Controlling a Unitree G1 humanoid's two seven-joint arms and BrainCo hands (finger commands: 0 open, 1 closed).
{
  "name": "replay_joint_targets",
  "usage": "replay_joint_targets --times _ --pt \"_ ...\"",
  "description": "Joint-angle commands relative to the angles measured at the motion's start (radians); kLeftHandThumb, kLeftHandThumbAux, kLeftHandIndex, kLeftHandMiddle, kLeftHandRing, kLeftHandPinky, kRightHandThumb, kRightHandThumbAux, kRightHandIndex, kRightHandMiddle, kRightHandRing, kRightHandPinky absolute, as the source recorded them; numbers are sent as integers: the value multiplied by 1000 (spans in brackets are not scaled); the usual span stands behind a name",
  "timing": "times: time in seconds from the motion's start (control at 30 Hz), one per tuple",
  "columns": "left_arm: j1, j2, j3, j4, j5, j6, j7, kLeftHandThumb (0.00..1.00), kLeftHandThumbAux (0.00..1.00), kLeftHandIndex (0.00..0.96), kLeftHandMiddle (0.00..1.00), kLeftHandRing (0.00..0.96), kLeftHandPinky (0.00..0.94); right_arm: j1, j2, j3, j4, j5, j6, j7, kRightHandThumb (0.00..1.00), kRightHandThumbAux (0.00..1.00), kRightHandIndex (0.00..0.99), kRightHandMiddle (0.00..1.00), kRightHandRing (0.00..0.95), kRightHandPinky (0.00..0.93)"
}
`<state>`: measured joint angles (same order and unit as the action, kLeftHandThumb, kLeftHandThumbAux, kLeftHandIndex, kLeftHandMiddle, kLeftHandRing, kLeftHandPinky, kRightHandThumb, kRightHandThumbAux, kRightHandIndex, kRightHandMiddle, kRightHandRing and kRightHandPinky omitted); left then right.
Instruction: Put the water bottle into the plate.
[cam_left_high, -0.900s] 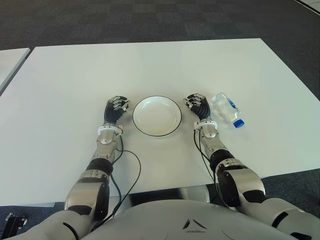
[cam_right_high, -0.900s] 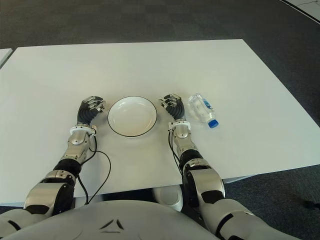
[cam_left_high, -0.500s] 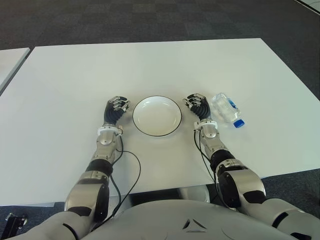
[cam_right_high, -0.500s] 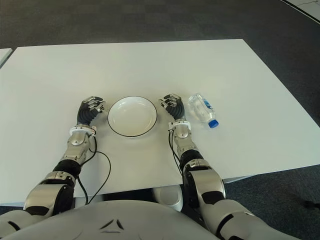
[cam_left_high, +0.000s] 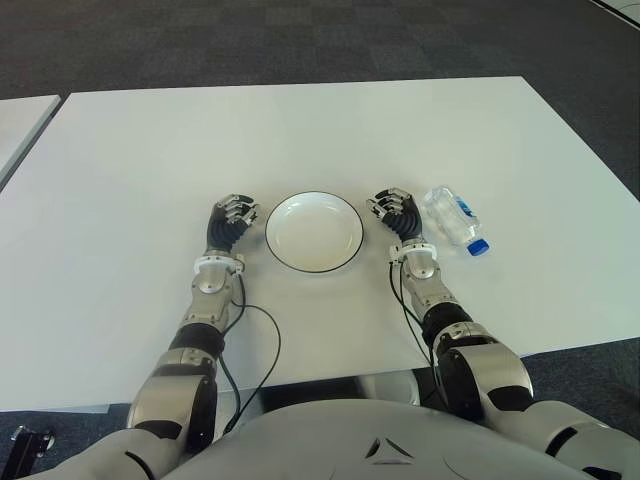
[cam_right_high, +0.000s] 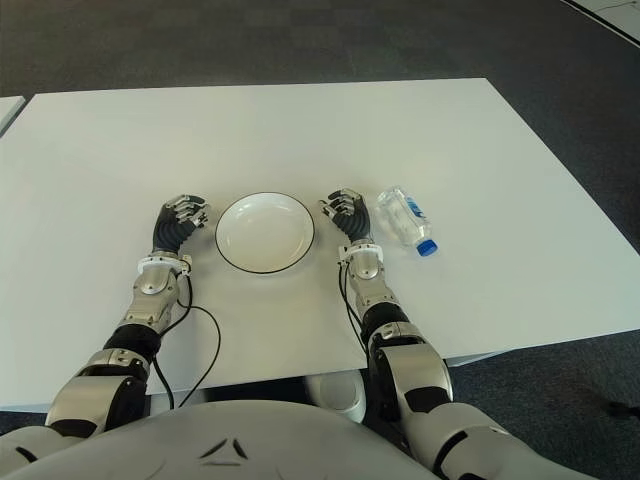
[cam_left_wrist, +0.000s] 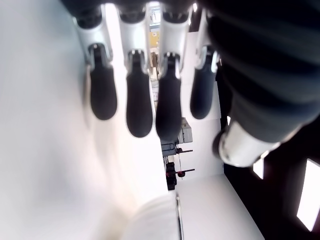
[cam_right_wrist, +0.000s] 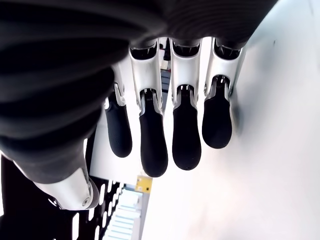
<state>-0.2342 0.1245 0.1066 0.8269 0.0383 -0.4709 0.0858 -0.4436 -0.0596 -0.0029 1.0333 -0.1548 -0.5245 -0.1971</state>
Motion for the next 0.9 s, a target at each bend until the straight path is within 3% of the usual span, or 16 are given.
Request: replay_joint_targets --times 0.03,0.27,0.4,0.6,0.7,0.83,0.9 --pt "42 0 -8 2 9 46 4 703 715 432 574 566 559 25 -3 2 0 2 5 5 707 729 433 601 617 624" --pt "53 1 -7 -19 6 54 1 703 714 433 578 569 558 25 -18 -3 -34 -1 -16 -11 707 729 433 605 621 629" --pt "59 -1 -6 -29 4 47 1 703 714 433 580 569 553 22 -59 0 -115 -23 -13 -19 707 729 433 608 620 631" --pt "66 0 -5 -41 2 55 -1 703 714 433 580 567 549 10 -128 35 -158 -121 -52 -88 703 731 431 613 619 601" --pt "69 0 -5 -47 3 65 2 703 714 433 579 567 551 8 -141 57 -247 -184 -16 -140 700 732 429 606 607 559" --pt "75 -1 -5 -57 6 75 8 703 715 433 576 567 553 7 -158 79 -330 -274 34 -229 698 731 418 524 523 486" --pt "78 -1 -5 -62 6 82 6 703 715 432 573 565 551 -3 -183 99 -322 -346 44 -313 692 730 410 398 405 397"
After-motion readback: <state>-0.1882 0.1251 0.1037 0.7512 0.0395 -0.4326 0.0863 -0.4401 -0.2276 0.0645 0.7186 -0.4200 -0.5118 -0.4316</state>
